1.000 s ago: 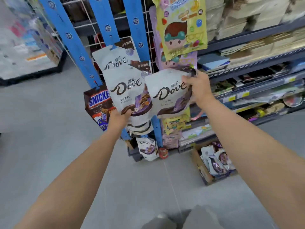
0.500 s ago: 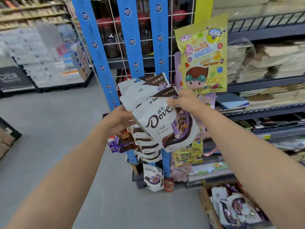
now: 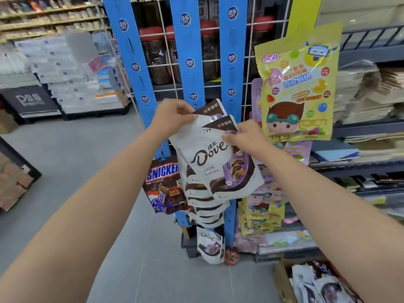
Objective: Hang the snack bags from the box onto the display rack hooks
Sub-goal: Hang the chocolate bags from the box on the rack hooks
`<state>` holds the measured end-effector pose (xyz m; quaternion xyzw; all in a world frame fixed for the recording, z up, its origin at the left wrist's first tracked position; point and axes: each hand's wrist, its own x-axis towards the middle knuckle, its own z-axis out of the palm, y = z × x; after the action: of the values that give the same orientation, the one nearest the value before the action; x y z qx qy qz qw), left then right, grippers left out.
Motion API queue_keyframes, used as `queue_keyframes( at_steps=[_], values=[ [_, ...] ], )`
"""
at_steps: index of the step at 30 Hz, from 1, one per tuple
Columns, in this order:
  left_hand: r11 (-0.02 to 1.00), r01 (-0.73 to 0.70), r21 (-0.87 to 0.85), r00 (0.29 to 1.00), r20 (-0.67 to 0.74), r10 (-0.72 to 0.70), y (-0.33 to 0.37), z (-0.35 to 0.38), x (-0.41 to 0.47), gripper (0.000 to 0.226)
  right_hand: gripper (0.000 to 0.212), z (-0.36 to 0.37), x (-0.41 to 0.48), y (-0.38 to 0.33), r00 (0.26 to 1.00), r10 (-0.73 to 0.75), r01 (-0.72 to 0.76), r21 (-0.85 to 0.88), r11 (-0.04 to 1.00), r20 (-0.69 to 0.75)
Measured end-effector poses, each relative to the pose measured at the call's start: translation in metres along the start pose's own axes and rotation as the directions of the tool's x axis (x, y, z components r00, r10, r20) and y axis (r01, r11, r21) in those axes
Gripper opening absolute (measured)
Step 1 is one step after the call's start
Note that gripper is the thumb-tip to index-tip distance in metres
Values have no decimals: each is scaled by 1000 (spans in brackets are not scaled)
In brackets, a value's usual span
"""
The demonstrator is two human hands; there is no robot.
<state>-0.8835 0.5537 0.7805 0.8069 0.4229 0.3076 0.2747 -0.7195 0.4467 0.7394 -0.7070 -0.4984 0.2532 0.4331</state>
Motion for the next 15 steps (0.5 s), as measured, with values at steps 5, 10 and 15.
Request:
queue_keyframes(
  at_steps=[5,10,15],
  values=[
    [996,-17,87,999,-28,20,4,1,24,23,38,3,13,-7,995,-38,40,14,999,-95],
    [969,-151,194,936,-286,203,18,2,33,9,34,8,27,-19,985,-78,95,110,989,-156],
    [929,-263,261,873,-346,344,25,1,49,14,41,8,35,-29,968,-32,81,190,978,-250]
  ],
)
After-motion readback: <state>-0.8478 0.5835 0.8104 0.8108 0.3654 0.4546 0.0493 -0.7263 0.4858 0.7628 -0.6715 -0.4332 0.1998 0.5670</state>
